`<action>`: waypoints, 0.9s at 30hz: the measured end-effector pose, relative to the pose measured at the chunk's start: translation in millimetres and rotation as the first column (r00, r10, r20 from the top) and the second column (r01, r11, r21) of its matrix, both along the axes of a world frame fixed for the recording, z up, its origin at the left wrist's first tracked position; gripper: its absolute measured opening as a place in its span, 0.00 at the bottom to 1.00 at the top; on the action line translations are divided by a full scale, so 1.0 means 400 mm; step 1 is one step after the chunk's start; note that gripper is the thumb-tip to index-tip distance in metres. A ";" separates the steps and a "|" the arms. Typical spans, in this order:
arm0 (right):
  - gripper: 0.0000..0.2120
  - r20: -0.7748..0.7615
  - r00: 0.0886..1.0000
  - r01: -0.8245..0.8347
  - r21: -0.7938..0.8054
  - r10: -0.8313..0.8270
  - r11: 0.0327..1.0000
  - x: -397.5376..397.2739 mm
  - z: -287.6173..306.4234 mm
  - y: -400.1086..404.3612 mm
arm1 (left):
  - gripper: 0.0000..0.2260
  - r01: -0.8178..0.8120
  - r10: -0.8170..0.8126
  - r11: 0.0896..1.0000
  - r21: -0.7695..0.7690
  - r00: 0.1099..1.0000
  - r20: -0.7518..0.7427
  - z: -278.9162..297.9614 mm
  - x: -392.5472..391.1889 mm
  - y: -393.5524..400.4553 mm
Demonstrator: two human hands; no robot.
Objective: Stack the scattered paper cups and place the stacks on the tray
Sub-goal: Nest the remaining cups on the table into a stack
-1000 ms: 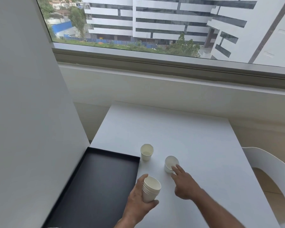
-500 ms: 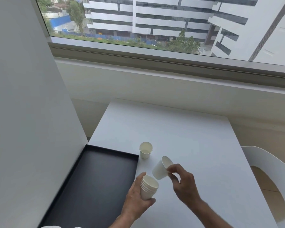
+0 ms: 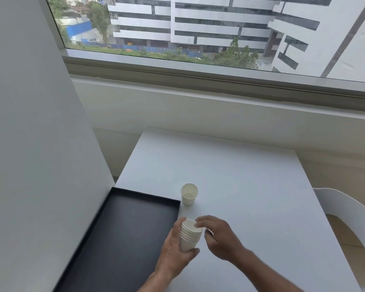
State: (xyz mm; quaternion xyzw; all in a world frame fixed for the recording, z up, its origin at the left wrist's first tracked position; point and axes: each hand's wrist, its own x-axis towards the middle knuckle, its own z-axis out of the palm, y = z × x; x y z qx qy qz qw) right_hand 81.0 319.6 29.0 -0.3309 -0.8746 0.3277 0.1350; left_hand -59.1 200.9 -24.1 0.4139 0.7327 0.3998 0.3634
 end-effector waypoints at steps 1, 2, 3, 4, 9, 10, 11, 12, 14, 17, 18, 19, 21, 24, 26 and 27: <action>0.23 0.074 0.997 0.016 0.046 -0.020 0.999 -0.007 0.000 0.019 | 0.39 -0.022 0.022 1.000 0.004 1.000 0.001 -0.004 -0.005 0.001; 0.24 0.162 0.986 0.013 0.104 -0.030 0.995 -0.013 0.001 0.040 | 0.39 -0.041 0.041 0.999 0.008 0.999 0.002 -0.008 -0.008 0.002; 0.25 0.256 0.967 -0.020 0.157 -0.021 0.987 -0.019 0.001 0.059 | 0.39 -0.058 0.058 0.998 0.012 0.998 0.002 -0.011 -0.012 0.003; 0.26 0.353 0.935 -0.083 0.198 0.008 0.977 -0.027 -0.001 0.078 | 0.39 -0.073 0.073 0.997 0.014 0.997 0.000 -0.014 -0.015 0.003; 0.20 0.653 0.752 -0.349 0.277 0.091 0.895 -0.086 -0.017 0.144 | 0.40 -0.114 0.113 0.993 0.009 0.993 0.011 -0.024 -0.023 0.011; 0.18 0.671 0.737 -0.360 0.282 0.085 0.890 -0.098 -0.021 0.150 | 0.40 -0.115 0.115 0.993 0.006 0.993 0.008 -0.026 -0.023 0.013; 0.17 0.684 0.725 -0.364 0.285 0.078 0.886 -0.108 -0.027 0.154 | 0.40 -0.116 0.116 0.993 0.002 0.993 0.007 -0.028 -0.022 0.013; 0.17 0.695 0.715 -0.369 0.289 0.071 0.883 -0.118 -0.033 0.159 | 0.41 -0.118 0.118 0.993 0.000 0.993 0.007 -0.030 -0.021 0.014; 0.18 0.716 0.694 -0.392 0.291 0.073 0.873 -0.135 -0.045 0.169 | 0.41 -0.119 0.119 0.993 -0.003 0.993 0.009 -0.033 -0.021 0.015; 0.18 0.748 0.657 -0.416 0.263 0.088 0.870 -0.147 -0.059 0.174 | 0.41 -0.118 0.118 0.993 -0.001 0.993 0.008 -0.035 -0.024 0.016; 0.17 0.749 0.655 -0.414 0.250 0.096 0.875 -0.145 -0.061 0.174 | 0.41 -0.118 0.118 0.993 -0.001 0.993 0.009 -0.036 -0.023 0.017; 0.18 0.747 0.657 -0.413 0.244 0.102 0.877 -0.140 -0.064 0.174 | 0.41 -0.119 0.119 0.993 -0.001 0.993 0.011 -0.037 -0.023 0.017; 0.18 0.733 0.672 -0.415 0.248 0.111 0.876 -0.127 -0.074 0.172 | 0.41 -0.129 0.129 0.992 0.003 0.992 0.014 -0.037 -0.024 0.017; 0.20 0.654 0.749 -0.378 0.294 0.104 0.878 -0.101 -0.079 0.161 | 0.42 -0.130 0.130 0.992 0.000 0.991 0.013 -0.034 -0.024 0.016; 0.18 0.452 0.888 -0.284 0.383 0.090 0.879 -0.083 -0.068 0.150 | 0.42 -0.121 0.121 0.993 -0.001 0.993 0.012 -0.032 -0.022 0.015; 0.16 0.300 0.951 -0.193 0.395 0.073 0.898 -0.073 -0.062 0.143 | 0.42 -0.116 0.116 0.993 -0.002 0.993 0.012 -0.032 -0.020 0.013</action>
